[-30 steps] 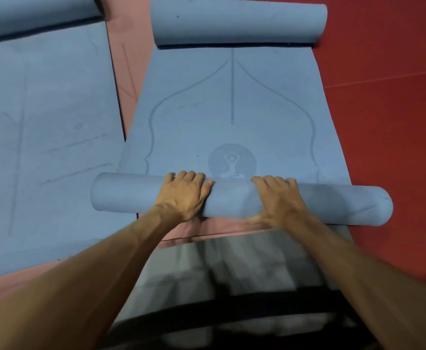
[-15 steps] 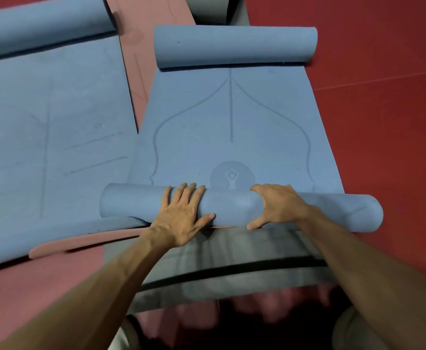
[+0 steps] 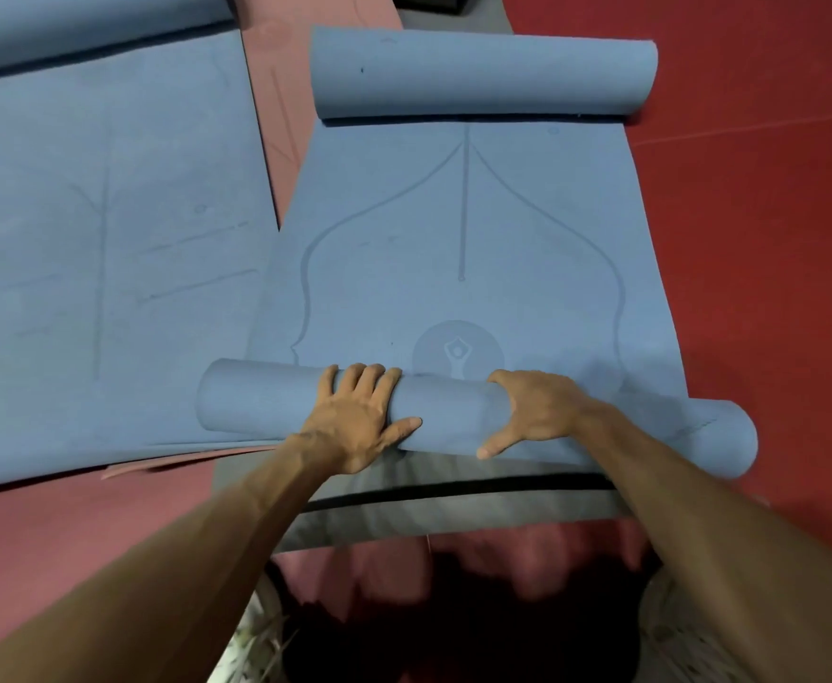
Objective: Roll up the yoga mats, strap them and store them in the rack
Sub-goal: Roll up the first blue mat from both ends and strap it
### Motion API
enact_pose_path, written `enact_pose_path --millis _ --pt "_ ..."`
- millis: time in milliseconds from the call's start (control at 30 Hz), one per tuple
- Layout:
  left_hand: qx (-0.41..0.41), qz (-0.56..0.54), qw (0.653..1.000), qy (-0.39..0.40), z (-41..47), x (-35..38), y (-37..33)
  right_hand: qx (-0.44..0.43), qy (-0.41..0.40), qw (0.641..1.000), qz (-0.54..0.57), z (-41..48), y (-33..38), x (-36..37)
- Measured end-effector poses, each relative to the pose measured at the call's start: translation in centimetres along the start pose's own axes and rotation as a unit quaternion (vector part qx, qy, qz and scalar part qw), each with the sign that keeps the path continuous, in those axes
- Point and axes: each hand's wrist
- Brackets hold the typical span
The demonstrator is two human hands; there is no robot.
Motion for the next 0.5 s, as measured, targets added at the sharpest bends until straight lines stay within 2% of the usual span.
enact_pose_path --millis 100,200,333,500 --pt "0.000 -0.003 1.000 0.012 1.0 -0.2 0.6 -0.006 -0.022 1.000 0.006 0.3 -0.1 -0.1" --pt "0.000 -0.004 1.000 0.013 2.2 -0.6 1.2 -0.050 -0.066 0.997 0.011 0.0 -0.4 -0.1" --pt "0.007 -0.043 0.999 0.014 3.7 -1.5 1.9 -0.076 -0.126 0.986 -0.075 -0.7 -1.1 0.5" --pt "-0.005 -0.077 0.997 0.019 5.4 -2.5 2.6 -0.069 -0.330 0.940 -0.046 -0.5 -0.1 3.0"
Point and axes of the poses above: each hand's wrist, its own z-axis towards the middle knuckle, its own x-axis out of the palm, y = z × x, and after that the axes turned 6 degrees about x, right-handed
